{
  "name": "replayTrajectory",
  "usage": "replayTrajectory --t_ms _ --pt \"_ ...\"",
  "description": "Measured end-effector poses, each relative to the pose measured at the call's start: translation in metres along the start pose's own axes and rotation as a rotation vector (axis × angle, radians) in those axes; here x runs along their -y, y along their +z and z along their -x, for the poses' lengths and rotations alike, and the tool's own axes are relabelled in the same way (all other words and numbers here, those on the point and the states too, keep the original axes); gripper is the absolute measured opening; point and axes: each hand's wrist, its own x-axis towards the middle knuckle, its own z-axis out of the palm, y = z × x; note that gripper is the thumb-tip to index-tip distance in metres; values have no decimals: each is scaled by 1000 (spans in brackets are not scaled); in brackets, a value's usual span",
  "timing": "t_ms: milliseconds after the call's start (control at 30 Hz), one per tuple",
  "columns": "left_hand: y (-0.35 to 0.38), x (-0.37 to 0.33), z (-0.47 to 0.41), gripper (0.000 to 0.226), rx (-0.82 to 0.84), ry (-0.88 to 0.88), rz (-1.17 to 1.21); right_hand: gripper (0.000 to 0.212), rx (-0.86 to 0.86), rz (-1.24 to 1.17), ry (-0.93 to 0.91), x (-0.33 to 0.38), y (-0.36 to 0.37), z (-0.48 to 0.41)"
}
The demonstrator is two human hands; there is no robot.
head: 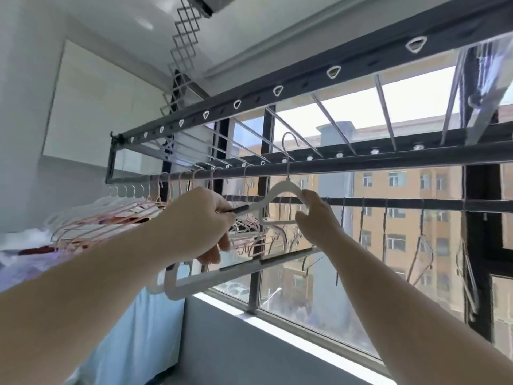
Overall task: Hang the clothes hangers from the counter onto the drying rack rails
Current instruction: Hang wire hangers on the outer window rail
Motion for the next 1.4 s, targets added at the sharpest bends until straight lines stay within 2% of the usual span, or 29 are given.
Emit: replayTrajectory --t_ms 300,667,800,967,1067,1233,1367,1400 --pt "33 21 -22 20 7 -82 0 53 90 -10 31 -21 24 -14" --pt "35 36 -31 16 122 -147 44 60 100 83 7 -23 48 -17" --pt "33 36 -26 11 163 -136 31 62 68 101 4 -22 47 -15" --pt "29 37 -15 22 156 -85 10 60 13 108 3 -22 41 -5" --pt "24 37 -8 18 139 -61 -8 53 -84 134 -6 -16 35 5" --pt "16 42 1 23 97 -49 22 36 -313 216 -186 10 19 12" --pt "8 51 6 40 67 -78 110 26 -485 419 -554 44 8 3" --pt "7 53 7 40 64 -81 130 26 -478 497 -579 54 5 -1"
